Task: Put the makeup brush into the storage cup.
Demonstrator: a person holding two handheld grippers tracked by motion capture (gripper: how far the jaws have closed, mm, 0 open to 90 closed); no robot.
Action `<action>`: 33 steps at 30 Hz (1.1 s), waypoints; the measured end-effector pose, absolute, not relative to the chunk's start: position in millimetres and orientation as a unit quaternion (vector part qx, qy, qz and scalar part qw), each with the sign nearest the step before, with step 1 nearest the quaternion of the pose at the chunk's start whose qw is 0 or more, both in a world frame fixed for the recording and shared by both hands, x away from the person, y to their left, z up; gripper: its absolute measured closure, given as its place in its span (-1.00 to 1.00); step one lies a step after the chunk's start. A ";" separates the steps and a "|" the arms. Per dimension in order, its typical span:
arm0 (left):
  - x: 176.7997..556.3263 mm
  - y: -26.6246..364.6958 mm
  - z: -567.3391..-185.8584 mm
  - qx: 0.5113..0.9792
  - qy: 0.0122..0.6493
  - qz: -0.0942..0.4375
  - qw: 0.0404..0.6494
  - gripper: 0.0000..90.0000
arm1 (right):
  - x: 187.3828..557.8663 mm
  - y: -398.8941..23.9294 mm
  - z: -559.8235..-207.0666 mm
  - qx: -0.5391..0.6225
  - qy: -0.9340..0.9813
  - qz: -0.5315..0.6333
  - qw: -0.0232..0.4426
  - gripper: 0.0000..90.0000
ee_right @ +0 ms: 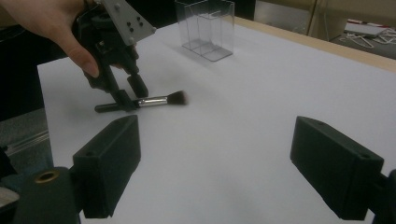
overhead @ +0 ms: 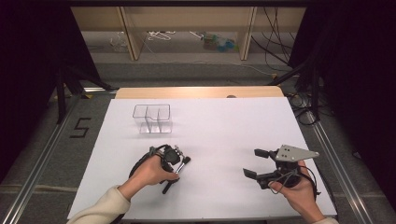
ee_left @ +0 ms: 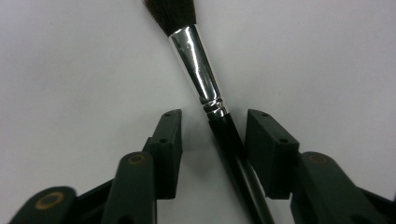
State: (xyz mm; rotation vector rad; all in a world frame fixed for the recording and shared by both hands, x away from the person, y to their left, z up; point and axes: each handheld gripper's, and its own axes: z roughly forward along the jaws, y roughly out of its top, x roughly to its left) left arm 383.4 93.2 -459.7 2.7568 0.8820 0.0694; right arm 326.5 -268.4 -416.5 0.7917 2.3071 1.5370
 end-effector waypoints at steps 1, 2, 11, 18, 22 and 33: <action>383.8 93.0 -459.5 0.945 0.302 0.024 0.121 0.36 | 326.2 -269.2 -416.0 0.273 0.797 0.524 0.128 -0.62; 384.0 92.8 -459.4 0.946 0.301 0.024 0.119 0.36 | 326.2 -269.2 -416.0 0.273 0.797 0.524 0.128 -0.62; 384.1 87.6 -458.5 0.951 0.290 0.021 0.103 0.69 | 327.2 -267.9 -417.7 0.270 0.793 0.532 0.126 -0.62; 384.3 88.1 -458.3 0.951 0.292 0.018 0.102 0.76 | 326.8 -268.6 -417.3 0.275 0.796 0.526 0.124 -0.62; 383.6 87.8 -458.5 0.950 0.294 0.020 0.104 0.76 | 327.2 -268.6 -417.6 0.273 0.797 0.524 0.125 -0.62; 381.3 90.5 -458.4 0.949 0.293 0.025 0.117 0.76 | 327.6 -268.8 -418.0 0.276 0.799 0.521 0.120 -0.63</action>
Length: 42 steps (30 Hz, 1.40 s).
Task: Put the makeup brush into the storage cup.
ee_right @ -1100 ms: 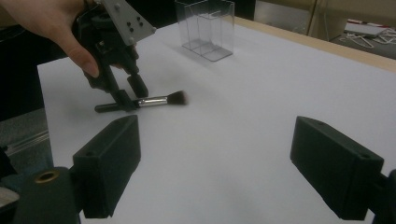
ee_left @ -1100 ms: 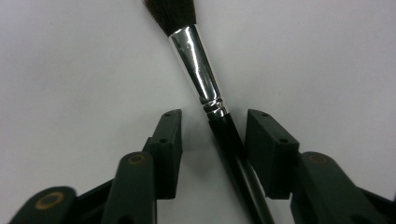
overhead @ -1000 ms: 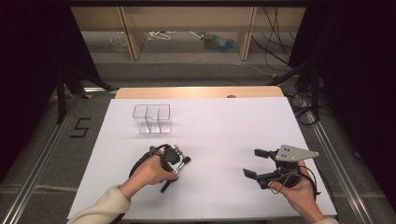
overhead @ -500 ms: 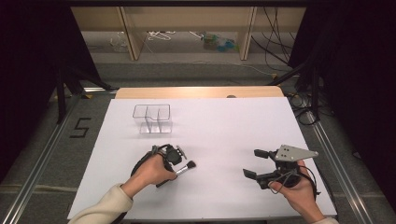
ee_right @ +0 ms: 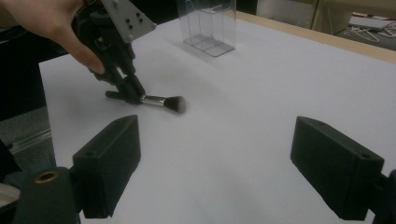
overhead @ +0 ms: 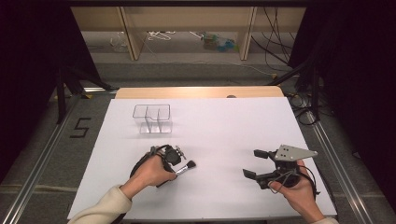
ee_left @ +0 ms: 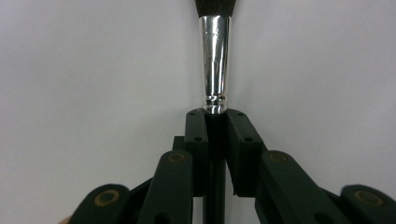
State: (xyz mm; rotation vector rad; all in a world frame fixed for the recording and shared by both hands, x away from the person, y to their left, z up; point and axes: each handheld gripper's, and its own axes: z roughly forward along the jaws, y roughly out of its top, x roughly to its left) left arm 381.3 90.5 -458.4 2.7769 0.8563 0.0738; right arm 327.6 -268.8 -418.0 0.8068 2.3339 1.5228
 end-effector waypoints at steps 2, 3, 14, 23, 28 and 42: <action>380.9 91.9 -457.0 0.949 0.289 0.026 0.121 0.77 | 327.8 -268.7 -418.4 0.277 0.797 0.523 0.118 -0.63; 380.3 92.1 -456.6 0.948 0.291 0.027 0.128 0.77 | 328.8 -268.0 -419.4 0.275 0.794 0.530 0.117 -0.63; 377.7 97.9 -441.9 0.939 0.289 0.064 0.175 0.77 | 328.7 -269.7 -418.4 0.278 0.796 0.525 0.117 -0.63; 376.9 100.2 -437.1 0.934 0.288 0.082 0.196 0.77 | 328.1 -269.9 -417.9 0.282 0.796 0.524 0.112 -0.63; 377.1 102.9 -434.7 0.931 0.289 0.092 0.204 0.77 | 328.0 -270.0 -417.9 0.282 0.795 0.524 0.113 -0.63; 378.6 109.9 -426.3 0.893 0.324 0.138 0.280 0.77 | 328.7 -270.3 -418.4 0.279 0.796 0.525 0.116 -0.63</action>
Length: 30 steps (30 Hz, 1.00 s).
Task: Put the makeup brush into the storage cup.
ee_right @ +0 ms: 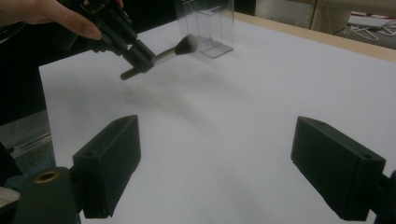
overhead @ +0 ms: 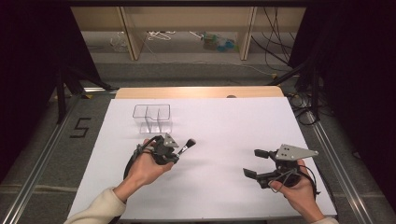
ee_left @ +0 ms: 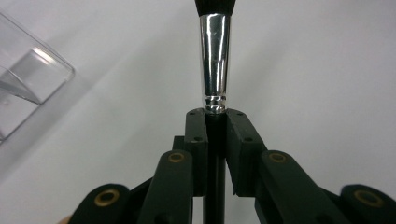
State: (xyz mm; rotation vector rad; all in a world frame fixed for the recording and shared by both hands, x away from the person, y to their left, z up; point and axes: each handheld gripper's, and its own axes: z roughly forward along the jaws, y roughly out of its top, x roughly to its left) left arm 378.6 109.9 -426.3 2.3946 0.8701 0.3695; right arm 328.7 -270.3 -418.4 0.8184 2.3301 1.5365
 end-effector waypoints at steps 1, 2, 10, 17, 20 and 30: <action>379.3 110.9 -425.0 0.892 0.326 0.133 0.282 0.77 | 328.8 -270.2 -418.4 0.280 0.796 0.524 0.116 -0.63; 379.3 110.9 -425.0 0.892 0.326 0.133 0.282 0.77 | 328.8 -270.2 -418.4 0.280 0.796 0.524 0.116 -0.63; 380.5 114.4 -423.5 0.868 0.343 0.155 0.325 0.77 | 328.9 -270.4 -418.5 0.279 0.796 0.525 0.116 -0.63; 381.9 121.8 -418.4 0.855 0.346 0.171 0.348 0.77 | 328.2 -270.5 -417.9 0.282 0.796 0.524 0.114 -0.63; 382.8 125.1 -416.9 0.852 0.343 0.179 0.353 0.76 | 328.7 -270.6 -418.3 0.280 0.796 0.524 0.117 -0.63; 384.6 131.0 -416.9 0.772 0.357 0.227 0.474 0.76 | 329.0 -270.5 -418.5 0.279 0.796 0.524 0.117 -0.63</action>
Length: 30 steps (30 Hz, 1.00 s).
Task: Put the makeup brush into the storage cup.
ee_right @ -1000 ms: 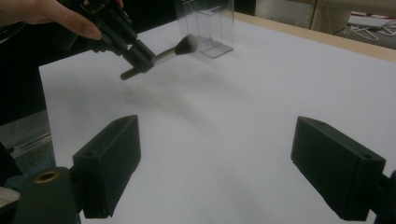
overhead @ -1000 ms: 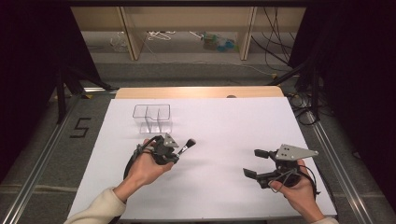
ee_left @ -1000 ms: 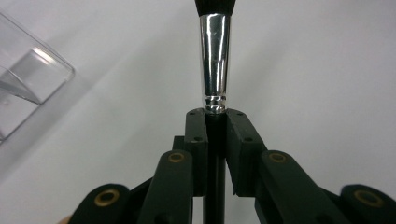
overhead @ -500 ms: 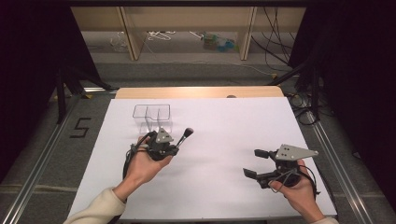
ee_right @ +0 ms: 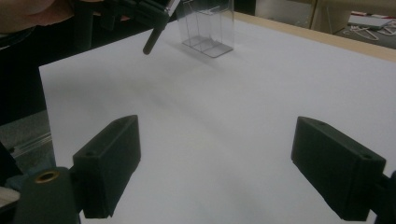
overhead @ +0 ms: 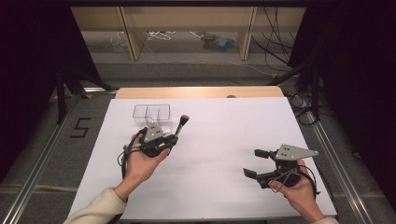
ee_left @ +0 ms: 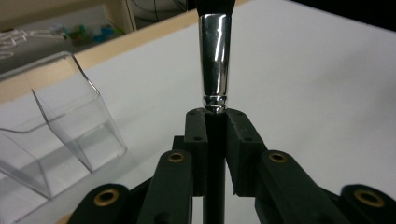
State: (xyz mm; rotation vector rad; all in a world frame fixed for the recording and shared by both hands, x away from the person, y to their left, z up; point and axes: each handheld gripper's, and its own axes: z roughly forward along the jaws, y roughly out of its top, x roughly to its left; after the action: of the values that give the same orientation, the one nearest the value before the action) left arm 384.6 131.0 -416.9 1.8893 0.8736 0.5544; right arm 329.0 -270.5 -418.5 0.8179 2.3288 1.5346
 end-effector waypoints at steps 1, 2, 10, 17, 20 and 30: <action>384.1 131.2 -416.9 0.765 0.359 0.231 0.482 0.76 | 328.8 -270.6 -418.3 0.280 0.796 0.524 0.117 -0.63; 383.8 131.4 -417.0 0.758 0.360 0.234 0.491 0.76 | 328.9 -270.4 -418.6 0.279 0.796 0.525 0.116 -0.63; 384.0 136.5 -415.6 0.729 0.349 0.264 0.527 0.76 | 329.1 -270.4 -418.7 0.280 0.796 0.524 0.117 -0.63; 387.2 139.2 -418.3 0.723 0.355 0.265 0.531 0.76 | 329.2 -270.6 -418.7 0.281 0.795 0.525 0.118 -0.63; 388.5 141.1 -418.5 0.719 0.352 0.272 0.534 0.76 | 329.0 -270.7 -418.5 0.281 0.795 0.524 0.118 -0.63; 390.0 145.2 -418.4 0.705 0.363 0.280 0.541 0.76 | 328.9 -271.0 -418.1 0.281 0.795 0.525 0.117 -0.63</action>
State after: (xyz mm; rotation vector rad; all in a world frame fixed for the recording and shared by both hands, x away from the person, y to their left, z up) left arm 390.0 145.2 -418.4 1.6749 0.8619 0.6657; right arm 328.9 -271.0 -418.1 0.8212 2.3266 1.5374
